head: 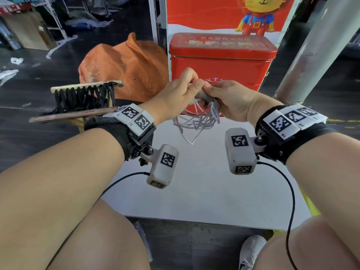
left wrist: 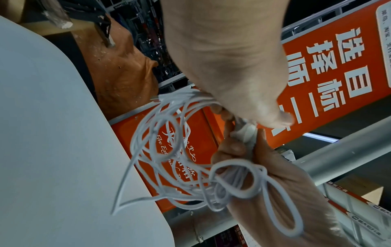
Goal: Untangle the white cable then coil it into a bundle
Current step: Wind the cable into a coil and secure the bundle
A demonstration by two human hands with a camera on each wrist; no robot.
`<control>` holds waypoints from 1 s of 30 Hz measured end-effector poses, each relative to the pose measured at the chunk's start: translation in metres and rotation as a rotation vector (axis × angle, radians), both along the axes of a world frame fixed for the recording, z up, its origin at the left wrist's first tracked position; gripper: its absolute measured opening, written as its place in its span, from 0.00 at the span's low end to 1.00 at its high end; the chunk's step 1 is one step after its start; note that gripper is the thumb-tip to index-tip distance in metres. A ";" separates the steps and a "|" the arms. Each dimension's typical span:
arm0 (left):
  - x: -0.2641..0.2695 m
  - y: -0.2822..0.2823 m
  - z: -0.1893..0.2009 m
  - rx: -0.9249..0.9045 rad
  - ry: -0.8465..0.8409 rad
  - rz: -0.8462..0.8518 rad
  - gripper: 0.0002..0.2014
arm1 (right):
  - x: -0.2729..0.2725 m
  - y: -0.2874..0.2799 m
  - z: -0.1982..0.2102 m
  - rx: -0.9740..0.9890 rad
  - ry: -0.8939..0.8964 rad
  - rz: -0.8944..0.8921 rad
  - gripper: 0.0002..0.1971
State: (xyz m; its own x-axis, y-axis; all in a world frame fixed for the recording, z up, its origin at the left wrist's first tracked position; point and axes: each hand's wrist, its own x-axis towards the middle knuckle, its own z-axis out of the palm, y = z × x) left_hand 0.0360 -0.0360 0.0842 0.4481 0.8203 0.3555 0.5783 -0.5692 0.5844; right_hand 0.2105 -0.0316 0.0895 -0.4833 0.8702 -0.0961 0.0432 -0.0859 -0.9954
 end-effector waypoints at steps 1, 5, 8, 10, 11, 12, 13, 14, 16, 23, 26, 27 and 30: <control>-0.002 0.000 -0.001 -0.030 0.009 -0.008 0.28 | -0.001 0.000 0.000 0.012 -0.018 -0.009 0.15; -0.010 0.000 -0.001 -0.025 0.144 -0.062 0.36 | -0.002 0.003 -0.002 0.004 -0.064 -0.098 0.14; -0.014 0.002 -0.004 0.118 0.196 -0.019 0.24 | -0.002 0.001 -0.003 -0.016 -0.043 -0.151 0.14; -0.013 0.001 -0.003 0.214 0.135 -0.034 0.14 | -0.005 -0.002 -0.002 -0.008 -0.039 -0.158 0.14; -0.011 0.002 -0.002 0.256 0.121 -0.040 0.11 | -0.007 -0.003 -0.002 -0.009 -0.029 -0.164 0.14; -0.009 0.002 -0.001 0.281 0.110 -0.046 0.10 | -0.008 -0.003 -0.002 -0.018 -0.017 -0.174 0.14; -0.007 0.002 0.000 0.283 0.090 -0.048 0.09 | -0.010 -0.004 -0.002 -0.025 -0.014 -0.192 0.14; -0.005 0.002 0.001 0.267 0.053 -0.054 0.08 | -0.012 -0.003 -0.001 -0.011 -0.048 -0.217 0.15; -0.001 0.001 0.001 0.184 -0.040 -0.064 0.07 | -0.017 -0.003 0.000 0.101 -0.253 -0.265 0.15; 0.017 -0.004 -0.003 -0.455 -0.306 0.048 0.14 | -0.016 -0.010 -0.004 0.162 -0.322 -0.263 0.24; 0.021 -0.001 -0.006 -0.674 -0.372 0.107 0.08 | -0.009 -0.014 -0.005 0.301 -0.559 -0.133 0.31; 0.022 0.001 -0.009 -0.698 -0.375 0.141 0.10 | -0.007 -0.014 -0.007 0.348 -0.645 -0.082 0.38; 0.024 0.005 -0.013 -0.670 -0.415 0.195 0.12 | -0.008 -0.008 -0.012 0.419 -0.763 -0.041 0.44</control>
State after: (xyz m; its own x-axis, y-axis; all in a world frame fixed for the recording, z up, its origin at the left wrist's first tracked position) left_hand 0.0596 -0.0308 0.0717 0.2150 0.9675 -0.1332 0.2921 0.0664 0.9541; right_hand 0.2027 -0.0400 0.0772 -0.3851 0.9216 -0.0490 0.7164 0.2651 -0.6454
